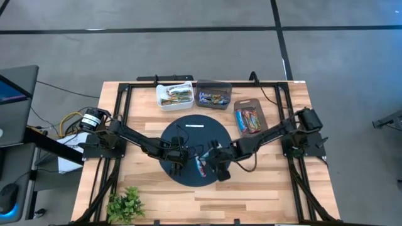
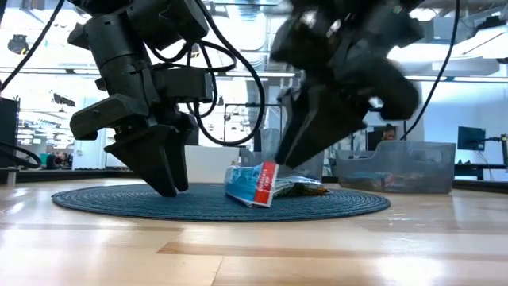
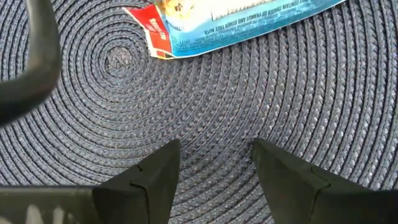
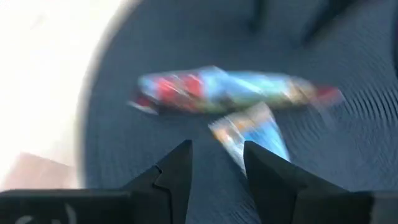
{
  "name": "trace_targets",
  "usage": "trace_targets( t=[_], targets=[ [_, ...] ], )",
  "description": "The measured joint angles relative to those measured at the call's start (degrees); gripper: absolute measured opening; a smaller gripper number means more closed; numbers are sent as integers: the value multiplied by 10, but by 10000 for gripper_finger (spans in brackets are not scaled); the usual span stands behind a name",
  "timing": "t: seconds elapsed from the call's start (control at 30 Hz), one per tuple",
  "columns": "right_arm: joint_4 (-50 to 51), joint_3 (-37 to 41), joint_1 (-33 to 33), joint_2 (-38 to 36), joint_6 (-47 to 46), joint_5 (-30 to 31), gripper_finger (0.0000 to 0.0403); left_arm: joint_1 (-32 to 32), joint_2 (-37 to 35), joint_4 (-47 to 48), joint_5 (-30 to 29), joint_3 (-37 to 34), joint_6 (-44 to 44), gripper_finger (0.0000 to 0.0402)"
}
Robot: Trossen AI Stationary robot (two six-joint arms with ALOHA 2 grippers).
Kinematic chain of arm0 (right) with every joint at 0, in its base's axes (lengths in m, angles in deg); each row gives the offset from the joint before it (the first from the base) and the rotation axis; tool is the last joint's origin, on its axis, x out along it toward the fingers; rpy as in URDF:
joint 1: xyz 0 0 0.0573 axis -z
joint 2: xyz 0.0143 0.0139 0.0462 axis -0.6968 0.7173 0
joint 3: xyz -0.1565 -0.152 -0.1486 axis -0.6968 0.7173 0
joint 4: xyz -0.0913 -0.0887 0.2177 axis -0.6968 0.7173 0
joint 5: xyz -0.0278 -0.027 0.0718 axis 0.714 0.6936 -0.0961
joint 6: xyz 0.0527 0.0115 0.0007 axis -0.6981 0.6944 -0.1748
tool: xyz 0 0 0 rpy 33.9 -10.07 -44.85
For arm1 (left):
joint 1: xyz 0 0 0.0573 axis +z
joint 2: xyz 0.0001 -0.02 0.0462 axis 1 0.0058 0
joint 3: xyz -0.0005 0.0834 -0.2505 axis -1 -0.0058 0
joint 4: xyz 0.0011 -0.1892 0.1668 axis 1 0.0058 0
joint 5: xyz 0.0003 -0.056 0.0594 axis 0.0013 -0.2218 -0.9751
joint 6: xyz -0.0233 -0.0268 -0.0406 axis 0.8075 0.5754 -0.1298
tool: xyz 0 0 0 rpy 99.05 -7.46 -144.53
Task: Pick and place Granola Bars by type
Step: Put the red granola bar into the bottom black bin
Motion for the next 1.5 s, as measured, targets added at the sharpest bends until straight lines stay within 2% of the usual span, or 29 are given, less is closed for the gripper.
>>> trace_targets(
  t=[0.2, 0.33, 0.43, 0.53, 0.6, 0.73, 0.93, 1.0, 1.3, 1.5],
  targets=[
    [-89, 5, -31, -6, 28, -4, 138, 0, 0, -1, 0, 0, 2, 202],
    [-125, 5, -33, 13, -23, -7, 138, 0, 0, -2, -3, 0, 7, 202],
    [-162, 4, -37, 36, -61, -32, 144, 0, 1, -16, -14, -1, 3, 202],
    [-175, 5, -50, 58, -65, -34, 159, 1, 2, -37, -24, -1, -14, 202],
    [-194, -4, -58, 74, -49, -14, 173, 1, 2, -45, -25, -1, -18, 202],
    [-199, -3, -74, 82, -14, 65, 200, 1, 2, -48, -26, -2, -20, 202],
    [-252, -6, -73, 110, -5, 73, 225, 1, 2, -50, -26, -2, -20, 202],
    [-242, -3, -71, 117, -2, 79, 228, 1, 2, -50, -26, -2, -19, 202],
    [-277, -11, -70, 144, 13, 109, 208, 1, 2, -51, -26, -2, -14, 202],
    [-276, -11, -70, 145, 16, 153, 162, 1, 2, -51, -26, -1, -8, 202]
  ],
)
